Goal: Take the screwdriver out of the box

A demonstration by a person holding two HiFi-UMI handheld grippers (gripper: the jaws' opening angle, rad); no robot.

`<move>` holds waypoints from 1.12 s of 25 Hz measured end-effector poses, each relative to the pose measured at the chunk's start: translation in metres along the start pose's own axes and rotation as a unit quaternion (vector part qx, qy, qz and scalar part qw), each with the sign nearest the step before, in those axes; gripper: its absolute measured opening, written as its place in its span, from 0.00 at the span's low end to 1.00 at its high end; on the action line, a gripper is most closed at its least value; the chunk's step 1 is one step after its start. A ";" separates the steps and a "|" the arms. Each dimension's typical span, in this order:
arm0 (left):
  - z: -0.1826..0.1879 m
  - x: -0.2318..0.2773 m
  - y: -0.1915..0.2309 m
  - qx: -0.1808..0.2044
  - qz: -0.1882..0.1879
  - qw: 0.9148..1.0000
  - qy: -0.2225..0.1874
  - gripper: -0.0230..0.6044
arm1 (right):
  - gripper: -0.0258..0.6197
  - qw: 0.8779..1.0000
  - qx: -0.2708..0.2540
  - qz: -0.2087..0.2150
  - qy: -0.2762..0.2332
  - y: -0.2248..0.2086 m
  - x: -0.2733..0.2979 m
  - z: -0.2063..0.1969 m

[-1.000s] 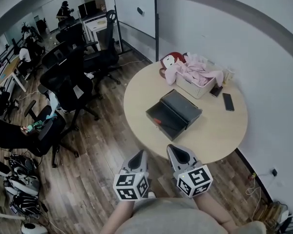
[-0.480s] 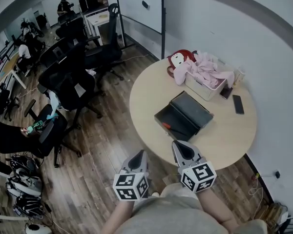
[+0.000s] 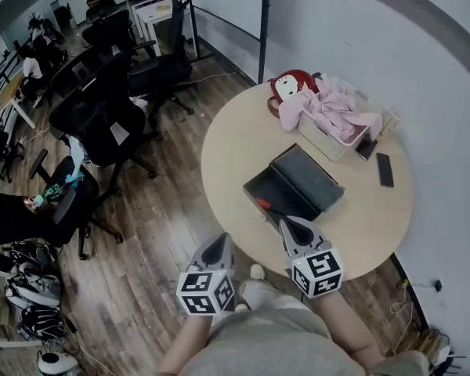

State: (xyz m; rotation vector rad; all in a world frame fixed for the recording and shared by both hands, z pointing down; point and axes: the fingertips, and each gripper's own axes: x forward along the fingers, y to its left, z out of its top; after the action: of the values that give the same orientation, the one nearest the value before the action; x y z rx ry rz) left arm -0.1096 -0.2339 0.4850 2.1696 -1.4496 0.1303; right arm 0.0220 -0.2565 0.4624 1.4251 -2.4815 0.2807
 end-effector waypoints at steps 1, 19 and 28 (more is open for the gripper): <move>0.001 0.006 0.001 -0.001 0.002 1.000 0.002 0.04 | 0.04 1.000 -0.002 0.002 0.007 -0.005 0.005 -0.002; 0.001 0.074 0.010 -0.031 0.039 0.998 0.025 0.04 | 0.04 0.979 -0.089 0.082 0.164 -0.061 0.104 -0.077; -0.006 0.085 0.018 -0.040 0.059 0.997 0.042 0.04 | 0.21 0.949 -0.109 0.142 0.258 -0.059 0.133 -0.134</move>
State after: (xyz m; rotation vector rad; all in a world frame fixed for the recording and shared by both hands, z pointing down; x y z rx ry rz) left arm -0.0884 -0.3072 0.5275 1.9919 -1.5089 0.2003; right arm 0.0269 -0.3551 0.6344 0.7767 -2.1851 0.3681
